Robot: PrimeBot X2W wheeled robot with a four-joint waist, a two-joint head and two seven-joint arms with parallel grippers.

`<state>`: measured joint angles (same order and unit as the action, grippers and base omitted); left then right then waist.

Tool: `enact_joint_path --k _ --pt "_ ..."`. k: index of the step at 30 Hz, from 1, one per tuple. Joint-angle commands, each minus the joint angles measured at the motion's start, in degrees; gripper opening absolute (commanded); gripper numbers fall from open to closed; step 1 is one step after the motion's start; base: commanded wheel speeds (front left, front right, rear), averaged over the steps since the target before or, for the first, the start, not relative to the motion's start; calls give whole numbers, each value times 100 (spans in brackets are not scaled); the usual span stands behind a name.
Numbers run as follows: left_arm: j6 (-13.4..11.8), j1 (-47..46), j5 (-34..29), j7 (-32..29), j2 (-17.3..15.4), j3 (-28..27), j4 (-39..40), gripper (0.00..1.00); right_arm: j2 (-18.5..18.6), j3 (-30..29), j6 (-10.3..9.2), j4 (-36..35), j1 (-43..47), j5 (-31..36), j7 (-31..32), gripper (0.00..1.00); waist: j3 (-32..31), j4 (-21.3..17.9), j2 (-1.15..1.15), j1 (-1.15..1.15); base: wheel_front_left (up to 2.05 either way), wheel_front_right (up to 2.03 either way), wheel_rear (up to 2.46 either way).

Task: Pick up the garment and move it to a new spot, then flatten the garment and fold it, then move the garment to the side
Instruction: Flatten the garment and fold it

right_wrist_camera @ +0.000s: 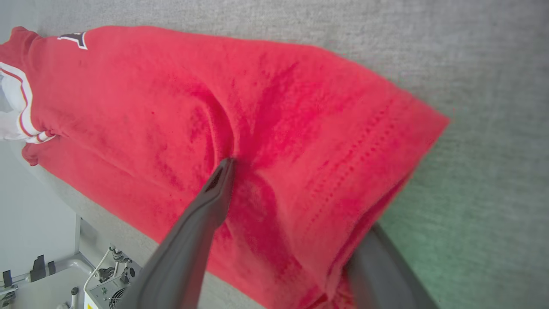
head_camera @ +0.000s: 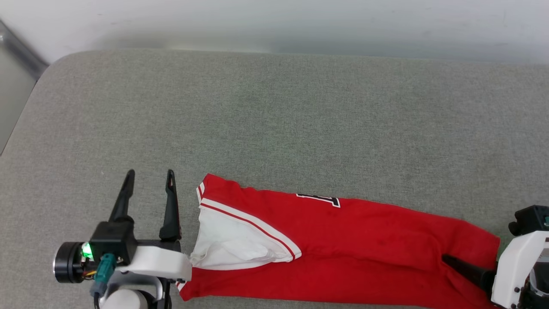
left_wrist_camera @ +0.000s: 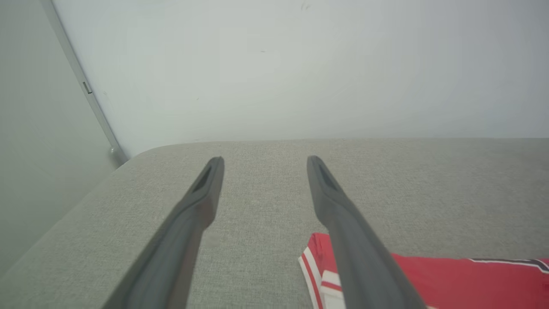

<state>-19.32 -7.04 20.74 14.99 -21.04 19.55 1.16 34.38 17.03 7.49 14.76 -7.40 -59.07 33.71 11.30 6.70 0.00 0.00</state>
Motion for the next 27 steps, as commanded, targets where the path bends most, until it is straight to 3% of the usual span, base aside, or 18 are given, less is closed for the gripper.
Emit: enact_joint_path --k 1,2,3,11,20,27 --pt "53 90 -101 25 82 -77 12 100 -209 217 0 103 93 -60 48 82 -7 5 0 0 0 0 0" --pt "99 133 -204 25 177 -154 31 100 -218 248 0 113 86 -69 41 31 -12 9 0 0 0 0 0" --pt "154 182 -298 25 264 -230 32 100 -226 279 0 114 73 -76 35 0 -19 15 0 0 0 0 0" --pt "477 497 -1009 25 798 -754 119 100 -59 281 -2 105 -87 -243 -133 0 -124 5 0 0 0 0 0" --pt "762 816 -1486 25 1117 -1129 191 100 533 -124 -2 254 15 -469 -321 0 -400 -61 0 0 0 0 0" --pt "910 1068 -1670 25 1273 -1327 190 100 910 -240 -1 -86 310 -759 47 0 -617 -158 0 0 0 0 0"
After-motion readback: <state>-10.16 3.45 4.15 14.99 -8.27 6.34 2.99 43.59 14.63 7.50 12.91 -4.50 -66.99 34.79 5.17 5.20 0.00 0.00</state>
